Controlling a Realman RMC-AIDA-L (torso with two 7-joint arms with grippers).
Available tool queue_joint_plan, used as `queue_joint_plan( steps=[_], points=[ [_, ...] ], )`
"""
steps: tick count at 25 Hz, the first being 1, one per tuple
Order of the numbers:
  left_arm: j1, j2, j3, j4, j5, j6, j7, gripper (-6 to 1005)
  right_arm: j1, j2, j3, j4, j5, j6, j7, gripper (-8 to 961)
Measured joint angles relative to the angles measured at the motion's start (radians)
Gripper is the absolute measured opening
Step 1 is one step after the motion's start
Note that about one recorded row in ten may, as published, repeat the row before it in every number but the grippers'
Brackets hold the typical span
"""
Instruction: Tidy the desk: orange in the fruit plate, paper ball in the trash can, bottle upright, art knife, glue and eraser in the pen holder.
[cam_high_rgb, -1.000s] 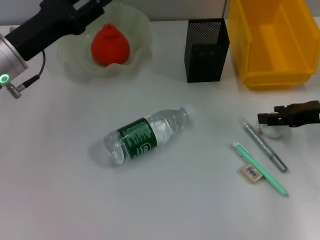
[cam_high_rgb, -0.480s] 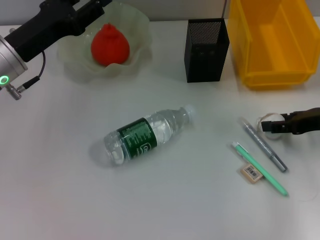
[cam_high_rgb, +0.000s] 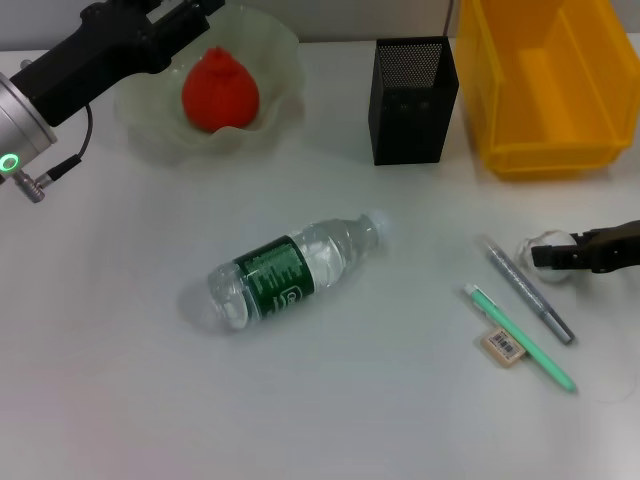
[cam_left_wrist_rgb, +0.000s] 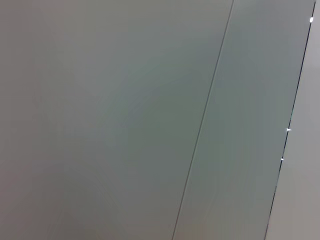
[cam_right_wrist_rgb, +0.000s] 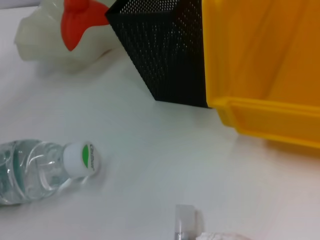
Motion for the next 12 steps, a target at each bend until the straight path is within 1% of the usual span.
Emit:
queue_joint_plan(
  steps=[1, 2, 4, 5, 6, 7, 10, 11, 12],
  points=[
    [0.001, 0.000, 0.000, 0.001, 0.000, 0.002, -0.001, 604, -0.005, -0.007, 0.020, -0.002, 0.009, -0.028, 0.000, 522],
    [0.001, 0.000, 0.000, 0.001, 0.000, 0.002, -0.001, 604, -0.005, -0.007, 0.020, -0.002, 0.009, -0.028, 0.000, 522],
    [0.002, 0.000, 0.000, 0.003, -0.001, 0.004, -0.001, 604, -0.012, -0.019, 0.061, -0.003, 0.040, -0.076, -0.006, 522],
    [0.002, 0.000, 0.000, 0.003, -0.001, 0.008, -0.001, 605, -0.018, -0.026, 0.084, -0.004, 0.068, -0.111, -0.012, 522],
    [0.003, 0.000, 0.000, 0.004, -0.001, 0.012, -0.001, 605, -0.029, -0.040, 0.120, -0.006, 0.121, -0.169, -0.019, 522],
    [0.003, 0.001, -0.001, 0.004, -0.002, 0.016, -0.001, 605, -0.029, -0.040, 0.120, -0.006, 0.121, -0.169, -0.019, 522],
    [0.007, 0.001, -0.004, 0.005, -0.003, 0.027, -0.002, 605, -0.062, -0.068, 0.186, -0.008, 0.234, -0.245, -0.034, 522],
    [0.008, 0.001, -0.010, 0.004, -0.003, 0.033, -0.002, 605, -0.083, -0.077, 0.238, 0.008, 0.330, -0.258, -0.077, 522],
    [0.008, 0.001, -0.010, 0.004, -0.003, 0.033, -0.002, 605, -0.083, -0.077, 0.238, 0.008, 0.330, -0.258, -0.077, 522]
  ],
)
